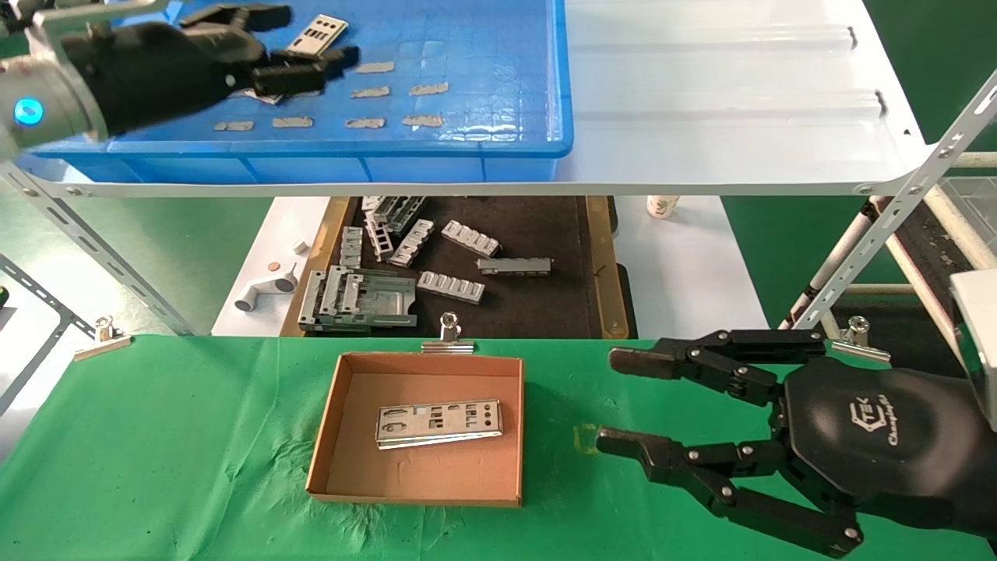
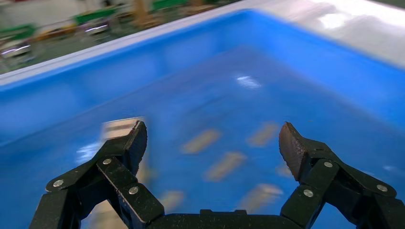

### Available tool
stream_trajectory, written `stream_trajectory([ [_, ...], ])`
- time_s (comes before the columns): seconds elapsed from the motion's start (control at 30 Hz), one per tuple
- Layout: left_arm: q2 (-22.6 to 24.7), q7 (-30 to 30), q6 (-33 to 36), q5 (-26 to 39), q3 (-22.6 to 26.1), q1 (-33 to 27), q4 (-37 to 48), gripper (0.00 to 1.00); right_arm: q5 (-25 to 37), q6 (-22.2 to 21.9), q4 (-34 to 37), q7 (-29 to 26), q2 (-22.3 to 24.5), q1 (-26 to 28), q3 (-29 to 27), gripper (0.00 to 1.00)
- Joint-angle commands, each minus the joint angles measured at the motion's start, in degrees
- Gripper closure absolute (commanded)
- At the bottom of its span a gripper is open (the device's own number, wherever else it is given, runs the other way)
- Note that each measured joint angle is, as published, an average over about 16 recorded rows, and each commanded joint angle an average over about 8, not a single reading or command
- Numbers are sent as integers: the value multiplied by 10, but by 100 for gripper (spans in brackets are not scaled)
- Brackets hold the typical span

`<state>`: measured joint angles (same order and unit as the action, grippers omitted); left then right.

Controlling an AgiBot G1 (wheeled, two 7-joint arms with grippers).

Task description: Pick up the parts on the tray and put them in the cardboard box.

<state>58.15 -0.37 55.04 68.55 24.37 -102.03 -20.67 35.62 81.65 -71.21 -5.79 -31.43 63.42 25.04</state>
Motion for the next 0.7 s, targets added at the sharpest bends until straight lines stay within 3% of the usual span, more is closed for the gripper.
stream_trajectory([
  [0.03, 17, 13, -35, 19, 6, -32, 53, 0, 0, 0, 0, 0, 0, 0, 0, 100],
  [0.23, 54, 26, -108, 37, 13, -71, 134, 0, 0, 0, 0, 0, 0, 0, 0, 100],
  [0.57, 76, 23, -124, 37, 13, -87, 191, 1, 0, 0, 0, 0, 0, 0, 0, 100],
  [0.6, 77, 22, -125, 37, 13, -88, 194, 3, 0, 0, 0, 0, 0, 0, 0, 100],
  [0.7, 80, 18, -126, 35, 11, -88, 201, 25, 0, 0, 0, 0, 0, 0, 0, 100],
])
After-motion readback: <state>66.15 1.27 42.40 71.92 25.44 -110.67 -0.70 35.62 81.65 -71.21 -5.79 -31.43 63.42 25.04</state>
